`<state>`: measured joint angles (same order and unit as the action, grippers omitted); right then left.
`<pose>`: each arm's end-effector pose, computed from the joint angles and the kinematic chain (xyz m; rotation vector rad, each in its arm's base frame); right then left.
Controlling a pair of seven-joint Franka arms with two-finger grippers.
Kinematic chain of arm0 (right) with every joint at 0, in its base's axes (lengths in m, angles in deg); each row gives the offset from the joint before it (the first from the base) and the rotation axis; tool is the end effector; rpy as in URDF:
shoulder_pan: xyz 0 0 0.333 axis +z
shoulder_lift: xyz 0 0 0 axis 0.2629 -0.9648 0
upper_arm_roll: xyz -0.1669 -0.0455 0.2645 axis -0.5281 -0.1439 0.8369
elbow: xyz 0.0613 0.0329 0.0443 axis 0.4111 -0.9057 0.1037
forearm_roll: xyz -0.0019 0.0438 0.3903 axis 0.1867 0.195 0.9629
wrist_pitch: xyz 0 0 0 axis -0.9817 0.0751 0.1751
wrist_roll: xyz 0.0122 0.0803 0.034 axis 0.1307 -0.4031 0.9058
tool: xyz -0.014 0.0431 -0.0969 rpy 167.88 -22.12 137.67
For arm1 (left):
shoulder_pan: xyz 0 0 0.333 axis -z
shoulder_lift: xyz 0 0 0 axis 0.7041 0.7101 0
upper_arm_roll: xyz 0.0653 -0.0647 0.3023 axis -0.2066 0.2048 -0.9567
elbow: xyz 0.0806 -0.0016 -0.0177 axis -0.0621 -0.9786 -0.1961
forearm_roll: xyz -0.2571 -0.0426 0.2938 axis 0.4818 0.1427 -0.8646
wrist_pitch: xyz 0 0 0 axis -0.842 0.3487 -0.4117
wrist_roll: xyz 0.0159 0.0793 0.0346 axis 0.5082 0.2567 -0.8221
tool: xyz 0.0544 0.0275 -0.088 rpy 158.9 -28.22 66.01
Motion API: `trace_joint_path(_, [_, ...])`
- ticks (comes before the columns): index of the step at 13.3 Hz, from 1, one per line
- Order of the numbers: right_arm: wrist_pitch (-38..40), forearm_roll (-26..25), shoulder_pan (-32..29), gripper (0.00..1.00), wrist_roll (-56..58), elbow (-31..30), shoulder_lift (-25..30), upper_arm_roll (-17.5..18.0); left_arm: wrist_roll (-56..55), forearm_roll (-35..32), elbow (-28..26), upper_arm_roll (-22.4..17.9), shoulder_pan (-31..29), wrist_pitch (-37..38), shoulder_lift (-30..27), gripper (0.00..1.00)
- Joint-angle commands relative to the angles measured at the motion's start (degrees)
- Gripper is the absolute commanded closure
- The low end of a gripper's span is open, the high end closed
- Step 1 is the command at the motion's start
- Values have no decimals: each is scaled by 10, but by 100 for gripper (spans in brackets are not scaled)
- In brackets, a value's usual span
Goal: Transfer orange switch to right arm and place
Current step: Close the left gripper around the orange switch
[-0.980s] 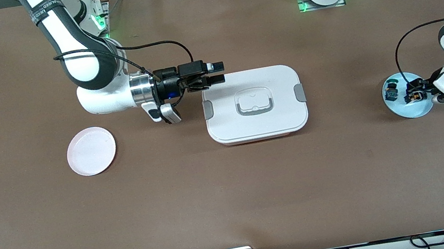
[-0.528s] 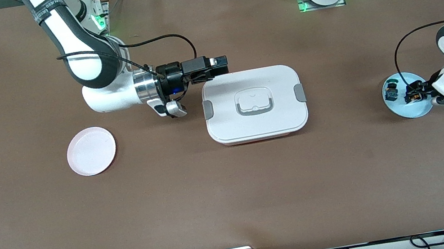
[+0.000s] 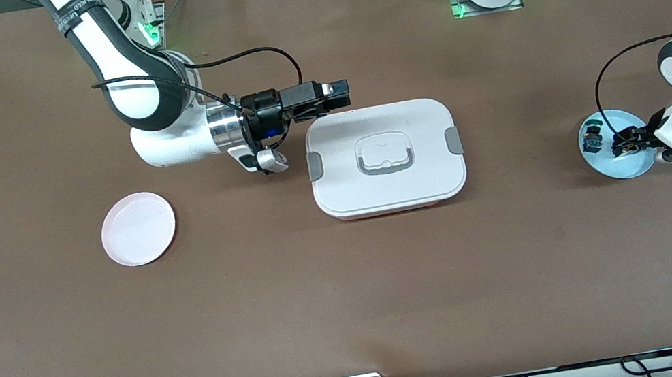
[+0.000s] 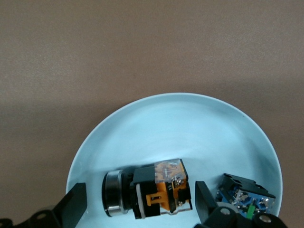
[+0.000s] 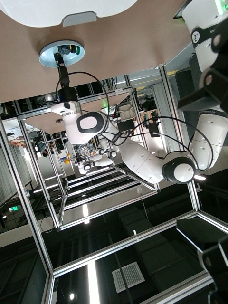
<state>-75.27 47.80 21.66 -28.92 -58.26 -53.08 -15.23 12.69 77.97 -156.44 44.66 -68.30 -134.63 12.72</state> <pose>0.5166 0.4128 0.3968 -1.5209 0.1641 0.2917 0.5553 0.2163 0.1864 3.0972 -0.0979 -0.0743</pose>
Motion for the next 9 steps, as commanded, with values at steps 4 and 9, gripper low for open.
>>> trace_joint_path(4, [-3,10,5,0,0,4,-7,0,-13,-4,9,0,4,-8,9,17])
trace_joint_path(9, [-5,10,5,0,0,4,-7,0,-15,-3,8,0,4,-11,7,87])
